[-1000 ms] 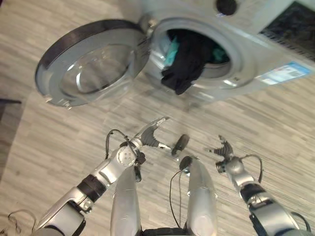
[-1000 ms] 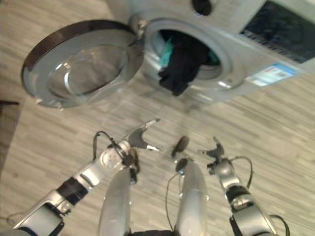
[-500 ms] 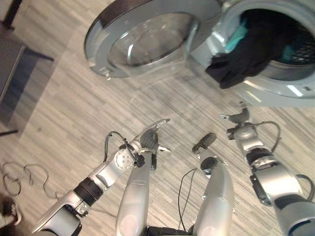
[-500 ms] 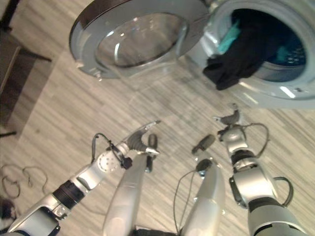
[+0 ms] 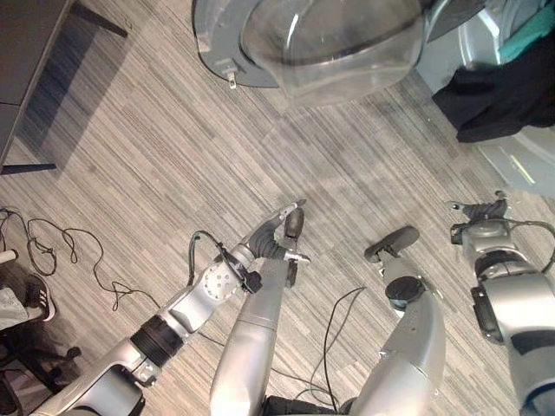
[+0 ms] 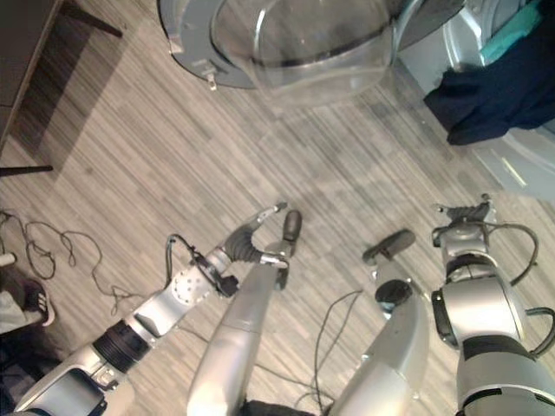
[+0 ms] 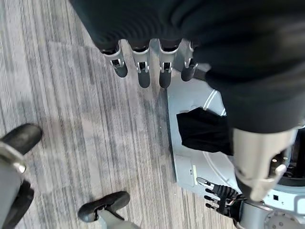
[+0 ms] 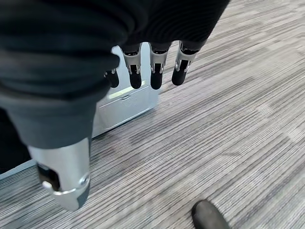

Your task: Grab the laundry basket,head to the washer,open it,put in the laundry and shut it.

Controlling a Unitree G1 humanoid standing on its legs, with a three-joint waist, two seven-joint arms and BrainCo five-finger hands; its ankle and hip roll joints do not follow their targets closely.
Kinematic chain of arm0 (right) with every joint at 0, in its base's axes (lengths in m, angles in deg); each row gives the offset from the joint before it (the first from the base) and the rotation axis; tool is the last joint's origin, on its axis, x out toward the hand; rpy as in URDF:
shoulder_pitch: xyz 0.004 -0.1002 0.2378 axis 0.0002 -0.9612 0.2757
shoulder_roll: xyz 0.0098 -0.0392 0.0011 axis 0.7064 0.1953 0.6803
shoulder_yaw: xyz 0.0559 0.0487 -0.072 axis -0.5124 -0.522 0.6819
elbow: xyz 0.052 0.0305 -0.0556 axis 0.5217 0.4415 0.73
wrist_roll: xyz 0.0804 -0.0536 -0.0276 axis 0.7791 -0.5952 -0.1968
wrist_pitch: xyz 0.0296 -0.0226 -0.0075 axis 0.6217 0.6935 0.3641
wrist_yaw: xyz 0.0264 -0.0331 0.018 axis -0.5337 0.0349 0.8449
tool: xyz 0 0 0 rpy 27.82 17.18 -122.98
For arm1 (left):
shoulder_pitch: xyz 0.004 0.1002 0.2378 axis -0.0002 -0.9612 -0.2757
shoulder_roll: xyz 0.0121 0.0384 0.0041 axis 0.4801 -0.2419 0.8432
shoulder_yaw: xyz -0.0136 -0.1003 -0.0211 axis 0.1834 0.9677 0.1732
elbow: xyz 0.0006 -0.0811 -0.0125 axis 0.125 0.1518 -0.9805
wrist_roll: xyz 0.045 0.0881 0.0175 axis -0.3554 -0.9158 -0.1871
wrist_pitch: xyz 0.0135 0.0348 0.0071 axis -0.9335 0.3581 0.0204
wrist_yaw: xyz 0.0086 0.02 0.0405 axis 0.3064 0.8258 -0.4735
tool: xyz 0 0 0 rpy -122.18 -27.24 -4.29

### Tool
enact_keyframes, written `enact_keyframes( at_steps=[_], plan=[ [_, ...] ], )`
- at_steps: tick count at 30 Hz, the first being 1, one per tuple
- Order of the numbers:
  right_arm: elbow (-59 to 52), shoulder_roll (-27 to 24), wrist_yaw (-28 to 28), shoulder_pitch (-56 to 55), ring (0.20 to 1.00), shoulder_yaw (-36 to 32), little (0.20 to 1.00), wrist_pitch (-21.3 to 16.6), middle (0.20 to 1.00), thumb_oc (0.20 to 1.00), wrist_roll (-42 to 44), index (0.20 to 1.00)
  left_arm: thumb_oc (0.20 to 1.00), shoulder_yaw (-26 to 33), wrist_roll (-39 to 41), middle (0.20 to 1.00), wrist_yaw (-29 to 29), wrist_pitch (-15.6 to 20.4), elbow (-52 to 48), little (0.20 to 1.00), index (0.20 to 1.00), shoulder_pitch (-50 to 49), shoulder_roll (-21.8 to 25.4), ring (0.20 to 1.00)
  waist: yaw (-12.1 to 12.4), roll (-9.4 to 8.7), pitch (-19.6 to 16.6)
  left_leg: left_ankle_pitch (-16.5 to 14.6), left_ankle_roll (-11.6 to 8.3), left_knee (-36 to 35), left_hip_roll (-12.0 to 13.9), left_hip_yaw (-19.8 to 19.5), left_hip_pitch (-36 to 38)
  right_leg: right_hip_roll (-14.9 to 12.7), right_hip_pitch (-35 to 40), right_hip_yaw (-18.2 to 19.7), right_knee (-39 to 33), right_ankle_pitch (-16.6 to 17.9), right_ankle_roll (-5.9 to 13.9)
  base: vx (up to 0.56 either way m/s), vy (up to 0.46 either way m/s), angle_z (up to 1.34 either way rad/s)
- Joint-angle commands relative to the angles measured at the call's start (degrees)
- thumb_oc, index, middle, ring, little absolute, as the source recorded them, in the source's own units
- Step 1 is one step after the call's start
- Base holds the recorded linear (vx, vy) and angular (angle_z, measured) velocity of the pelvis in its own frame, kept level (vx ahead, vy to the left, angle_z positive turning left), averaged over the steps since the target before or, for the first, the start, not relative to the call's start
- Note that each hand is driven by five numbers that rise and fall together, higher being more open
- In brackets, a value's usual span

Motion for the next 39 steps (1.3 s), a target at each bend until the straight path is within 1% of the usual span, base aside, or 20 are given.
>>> enact_keyframes(
  at_steps=[1, 2, 3, 6, 13, 15, 16, 19, 23, 26, 28, 30, 33, 34, 35, 37, 38, 39],
  plan=[
    [3.96, -8.51, -1.24, -2.69, 1.0, 1.53, 1.0, 0.83, 1.0, 1.0, 2.72, 1.0, 1.0, 0.83, 2.54, 1.0, 1.2, 1.56, -5.77, 1.0, 1.0, -3.08, -0.33, 1.0, -0.13, 3.55, -4.88, 0.16, -0.12, -3.45, 1.78, 0.25, -5.36, 0.5, -2.54, 5.3, 4.59, -9.1, 3.82, 0.04, 0.031, -0.03],
    [4.59, -9.88, -1.03, -3.0, 1.0, 1.06, 1.0, 0.77, 1.0, 1.0, 3.2, 1.0, 1.0, 1.08, 2.63, 1.0, 1.11, 1.43, -6.2, 1.0, 1.0, -3.55, -0.19, 1.0, -0.16, 3.62, -5.0, 0.06, -0.18, -3.15, 2.02, 0.55, -5.72, 0.55, -3.21, 5.4, 5.04, -9.23, 3.84, 0.07, 0.046, -0.07],
    [4.36, -11.51, -0.52, -3.04, 1.0, -0.28, 1.0, 0.24, 1.0, 1.0, 5.61, 1.0, 1.0, 1.54, 3.2, 1.0, 0.67, 1.46, -6.38, 1.0, 1.0, -4.34, 0.14, 1.0, -0.36, 3.72, -5.15, -0.02, -0.2, -2.85, 2.5, 1.08, -6.34, 0.72, -4.31, 5.6, 5.61, -9.33, 3.88, 0.05, 0.035, -0.08],
    [3.55, -12.4, -0.17, -1.73, 1.0, -0.08, 1.0, -0.61, 1.0, 1.0, 8.02, 1.0, 1.0, 1.75, 3.87, 1.0, 0.92, 1.78, -6.0, 1.0, 1.0, -4.38, 0.49, 1.0, -0.36, 3.53, -5.18, -0.19, -0.19, -2.58, 3.04, 1.85, -7.31, 0.87, -6.27, 6.24, 6.03, -9.14, 4.28, 0.04, 0.014, -0.15],
    [2.73, -11.59, -0.69, 3.07, 1.0, 1.4, 1.0, -1.92, 1.0, 1.0, 10.59, 1.0, 1.0, 2.71, 5.02, 1.0, 2.45, 2.35, -5.57, 1.0, 1.0, -4.22, 0.08, 1.0, -0.33, 3.73, -5.19, 0.02, -0.22, -3.08, 3.02, 2.59, -9.05, 1.16, -9.39, 7.28, 6.05, -9.23, 4.62, 0.02, -0.004, -0.13],
    [2.24, -10.45, -1.44, 5.43, 1.0, 1.18, 1.0, -2.97, 1.0, 1.0, 12.61, 1.0, 1.0, 2.92, 5.28, 1.0, 3.47, 2.79, -5.68, 1.0, 1.0, -4.56, -0.16, 1.0, 0.08, 4.56, -5.55, 0.23, -0.31, -3.54, 2.94, 2.94, -9.77, 1.16, -10.81, 7.63, 6.14, -9.29, 4.82, 0.03, 0.026, 0.0],
    [2.24, -10.4, -1.51, 5.52, 1.0, 1.28, 1.0, -2.98, 1.0, 1.0, 12.67, 1.0, 1.0, 2.98, 5.27, 1.0, 3.5, 2.8, -5.69, 1.0, 1.0, -4.57, -0.18, 1.0, 0.06, 4.53, -5.59, 0.24, -0.31, -3.55, 2.96, 2.98, -9.85, 1.18, -10.94, 7.68, 6.15, -9.26, 4.82, 0.03, 0.044, 0.01],
    [1.14, -9.74, -1.61, 7.04, 1.0, 1.23, 1.0, -4.15, 1.0, 1.0, 14.18, 1.0, 1.0, 2.91, 5.09, 1.0, 4.08, 3.08, -5.37, 1.0, 1.0, -4.87, -0.35, 1.0, 0.66, 5.42, -5.97, 0.22, -0.32, -3.96, 2.9, 3.6, -10.38, 0.82, -11.92, 7.75, 6.35, -9.13, 5.28, 0.03, 0.044, -0.02],
    [-0.01, -9.85, -2.27, 8.16, 1.0, 1.38, 1.0, -5.19, 1.0, 1.0, 15.06, 1.0, 1.0, 2.26, 5.45, 1.0, 4.5, 3.39, -5.39, 1.0, 1.0, -5.39, -0.76, 1.0, 1.45, 7.2, -6.69, 0.05, -0.42, -3.99, 2.47, 3.96, -11.02, -0.08, -13.03, 7.84, 7.32, -9.28, 5.89, 0.03, 0.044, -0.02],
    [-0.67, -12.16, -2.65, 8.82, 1.0, 0.93, 1.0, -5.92, 1.0, 1.0, 16.23, 1.0, 1.0, 1.42, 5.77, 1.0, 4.88, 3.77, -5.45, 1.0, 1.0, -5.69, -1.12, 1.0, 2.37, 9.07, -7.35, -0.21, -0.6, -3.66, 1.89, 4.7, -11.59, -1.22, -13.72, 8.16, 7.96, -9.13, 6.82, 0.03, 0.088, 0.03],
    [-0.74, -13.67, -2.98, 9.08, 1.0, 1.45, 1.0, -6.04, 1.0, 1.0, 15.46, 1.0, 1.0, 0.39, 5.8, 1.0, 4.89, 3.9, -5.45, 1.0, 1.0, -5.86, -1.65, 1.0, 2.91, 10.19, -7.5, -0.33, -0.62, -3.66, 1.62, 5.15, -11.75, -1.98, -13.87, 8.18, 8.44, -9.23, 7.12, 0.04, 0.122, 0.11],
    [-1.11, -14.86, -3.61, 10.22, 1.0, 2.32, 1.0, -6.01, 1.0, 1.0, 14.55, 1.0, 1.0, -1.05, 5.56, 1.0, 4.95, 3.81, -5.18, 1.0, 1.0, -5.63, -2.42, 1.0, 3.3, 11.67, -7.76, -0.63, -0.64, -3.27, 1.25, 5.55, -11.99, -2.54, -14.21, 8.41, 8.72, -9.1, 7.64, 0.04, 0.119, 0.09],
    [-1.73, -16.26, -4.06, 11.28, 1.0, 3.68, 1.0, -6.06, 1.0, 1.0, 13.84, 1.0, 1.0, -2.69, 5.21, 1.0, 4.73, 3.51, -4.4, 1.0, 1.0, -4.98, -2.76, 1.0, 3.21, 13.3, -8.28, -1.21, -0.55, -2.49, 0.93, 6.37, -11.91, -2.54, -14.88, 9.57, 8.72, -8.59, 8.42, 0.04, 0.123, -0.02],
    [-1.73, -16.3, -4.06, 11.31, 1.0, 3.73, 1.0, -6.05, 1.0, 1.0, 13.85, 1.0, 1.0, -2.7, 5.21, 1.0, 4.74, 3.53, -4.36, 1.0, 1.0, -4.95, -2.81, 1.0, 3.24, 13.31, -8.28, -1.23, -0.54, -2.46, 0.94, 6.41, -11.94, -2.54, -14.95, 9.63, 8.74, -8.58, 8.43, 0.04, 0.159, -0.1],
    [-2.71, -16.83, -4.04, 11.24, 1.0, 4.34, 1.0, -6.03, 1.0, 1.0, 13.09, 1.0, 1.0, -3.16, 5.64, 1.0, 4.85, 3.3, -2.77, 1.0, 1.0, -4.35, -3.22, 1.0, 2.58, 14.11, -8.74, -1.44, -0.5, -2.42, 0.96, 7.4, -11.69, -2.39, -15.47, 10.91, 8.08, -7.99, 9.05, 0.03, 0.121, -0.09],
    [-3.09, -16.85, -4.09, 11.31, 1.0, 4.37, 1.0, -6.12, 1.0, 1.0, 12.9, 1.0, 1.0, -3.32, 5.72, 1.0, 5.0, 3.35, -2.28, 1.0, 1.0, -4.18, -3.4, 1.0, 2.36, 14.33, -8.82, -1.55, -0.52, -2.42, 1.0, 7.77, -11.56, -2.32, -15.66, 11.46, 7.78, -7.84, 9.19, 0.03, 0.125, -0.14],
    [-3.63, -17.17, -4.25, 12.0, 1.0, 4.38, 1.0, -6.23, 1.0, 1.0, 12.72, 1.0, 1.0, -3.54, 5.82, 1.0, 5.1, 3.53, -1.79, 1.0, 1.0, -3.93, -3.35, 1.0, 1.94, 14.7, -8.87, -1.74, -0.5, -2.51, 1.06, 8.51, -11.29, -2.09, -16.05, 12.48, 7.25, -7.48, 9.58, 0.02, 0.098, -0.2],
    [-3.65, -17.18, -4.27, 12.05, 1.0, 4.43, 1.0, -6.22, 1.0, 1.0, 12.7, 1.0, 1.0, -3.53, 5.84, 1.0, 5.11, 3.57, -1.74, 1.0, 1.0, -3.9, -3.4, 1.0, 1.96, 14.65, -8.82, -1.74, -0.47, -2.56, 1.07, 8.62, -11.25, -2.05, -16.13, 12.62, 7.21, -7.4, 9.61, 0.02, 0.087, -0.19]
  ],
)
